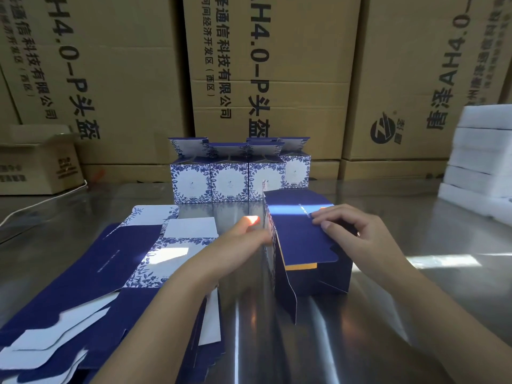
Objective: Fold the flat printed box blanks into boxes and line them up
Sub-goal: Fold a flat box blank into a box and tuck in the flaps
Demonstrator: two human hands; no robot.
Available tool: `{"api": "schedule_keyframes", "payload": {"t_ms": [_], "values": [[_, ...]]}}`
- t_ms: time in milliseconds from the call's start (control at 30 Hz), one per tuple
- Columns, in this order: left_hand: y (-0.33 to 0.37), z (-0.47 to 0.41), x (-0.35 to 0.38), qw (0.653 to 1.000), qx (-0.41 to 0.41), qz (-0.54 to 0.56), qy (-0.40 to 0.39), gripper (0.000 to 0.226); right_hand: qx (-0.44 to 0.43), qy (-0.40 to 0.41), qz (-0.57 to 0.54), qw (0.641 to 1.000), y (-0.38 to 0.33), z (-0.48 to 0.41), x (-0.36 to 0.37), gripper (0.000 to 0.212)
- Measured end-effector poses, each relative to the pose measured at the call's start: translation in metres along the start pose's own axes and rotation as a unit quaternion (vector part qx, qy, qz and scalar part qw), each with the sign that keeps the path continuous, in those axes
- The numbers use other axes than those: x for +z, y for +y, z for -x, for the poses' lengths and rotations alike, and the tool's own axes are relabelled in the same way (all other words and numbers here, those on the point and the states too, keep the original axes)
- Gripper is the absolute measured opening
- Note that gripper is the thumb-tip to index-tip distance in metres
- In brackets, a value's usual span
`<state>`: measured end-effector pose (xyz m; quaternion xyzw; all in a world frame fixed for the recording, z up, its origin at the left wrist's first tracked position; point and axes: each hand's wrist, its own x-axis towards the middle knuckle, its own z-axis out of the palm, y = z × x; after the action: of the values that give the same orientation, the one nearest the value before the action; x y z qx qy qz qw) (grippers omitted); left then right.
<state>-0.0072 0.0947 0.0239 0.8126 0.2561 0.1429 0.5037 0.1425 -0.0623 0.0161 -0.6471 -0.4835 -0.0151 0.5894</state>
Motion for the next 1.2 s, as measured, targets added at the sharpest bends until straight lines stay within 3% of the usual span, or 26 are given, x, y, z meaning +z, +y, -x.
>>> {"api": "schedule_keyframes", "payload": {"t_ms": [100,233,400,1200], "values": [[0.0019,0.0036,-0.0031,0.998,0.05,0.013,-0.043,0.076,0.0,-0.006,0.002,1.0,-0.0001,-0.0002,0.0002,0.014],[0.0017,0.0052,-0.0023,0.992,0.085,0.033,-0.092,0.073,-0.001,-0.019,-0.002,1.0,0.0002,0.0,-0.0004,0.009],[0.0019,0.0055,-0.0022,0.993,0.079,0.018,-0.08,0.08,-0.013,-0.042,0.028,0.999,-0.0004,0.0001,-0.0036,0.013],[0.0028,0.0077,-0.0042,0.991,0.085,0.038,-0.091,0.06,-0.033,-0.073,0.061,0.995,-0.0024,-0.0001,-0.0058,0.022]]}}
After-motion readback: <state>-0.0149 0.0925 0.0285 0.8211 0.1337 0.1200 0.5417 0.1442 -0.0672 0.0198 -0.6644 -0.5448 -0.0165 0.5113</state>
